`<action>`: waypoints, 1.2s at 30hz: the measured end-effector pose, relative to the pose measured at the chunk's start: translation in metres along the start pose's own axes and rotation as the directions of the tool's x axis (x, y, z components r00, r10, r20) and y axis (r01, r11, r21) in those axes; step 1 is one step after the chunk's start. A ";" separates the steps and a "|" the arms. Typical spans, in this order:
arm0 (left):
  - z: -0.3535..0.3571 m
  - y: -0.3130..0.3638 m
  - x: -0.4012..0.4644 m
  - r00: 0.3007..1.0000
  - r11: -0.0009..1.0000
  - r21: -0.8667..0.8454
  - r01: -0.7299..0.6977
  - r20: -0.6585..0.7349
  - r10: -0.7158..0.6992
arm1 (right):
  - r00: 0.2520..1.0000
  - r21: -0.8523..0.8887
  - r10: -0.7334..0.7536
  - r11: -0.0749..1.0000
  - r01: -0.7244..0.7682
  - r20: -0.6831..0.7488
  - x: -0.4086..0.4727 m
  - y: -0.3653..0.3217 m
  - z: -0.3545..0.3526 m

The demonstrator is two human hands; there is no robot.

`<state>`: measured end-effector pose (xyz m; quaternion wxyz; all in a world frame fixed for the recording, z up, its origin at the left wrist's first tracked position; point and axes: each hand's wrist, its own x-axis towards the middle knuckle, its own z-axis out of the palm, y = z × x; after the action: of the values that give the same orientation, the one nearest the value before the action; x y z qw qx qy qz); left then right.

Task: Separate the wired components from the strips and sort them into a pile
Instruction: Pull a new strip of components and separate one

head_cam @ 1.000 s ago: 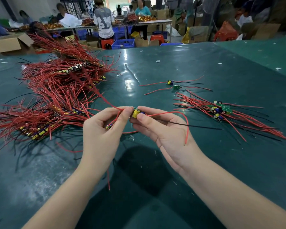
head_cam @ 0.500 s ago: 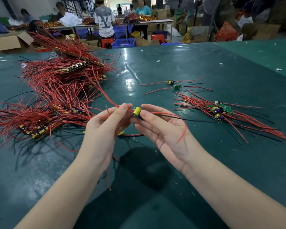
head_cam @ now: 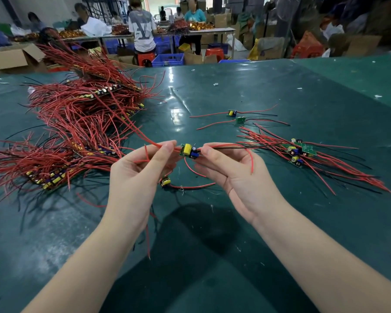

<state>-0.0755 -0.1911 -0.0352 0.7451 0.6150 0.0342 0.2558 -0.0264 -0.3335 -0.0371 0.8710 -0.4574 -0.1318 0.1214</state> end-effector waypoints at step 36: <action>-0.009 0.020 0.005 0.939 0.911 -0.282 0.302 0.251 -0.234 | 0.951 0.269 0.306 0.920 -0.286 -0.035 0.001 -0.004 -0.001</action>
<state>-0.0812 -0.1787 -0.0178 0.8614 0.5007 -0.0023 0.0858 -0.0249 -0.3357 -0.0339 0.8995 -0.3581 -0.0105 0.2502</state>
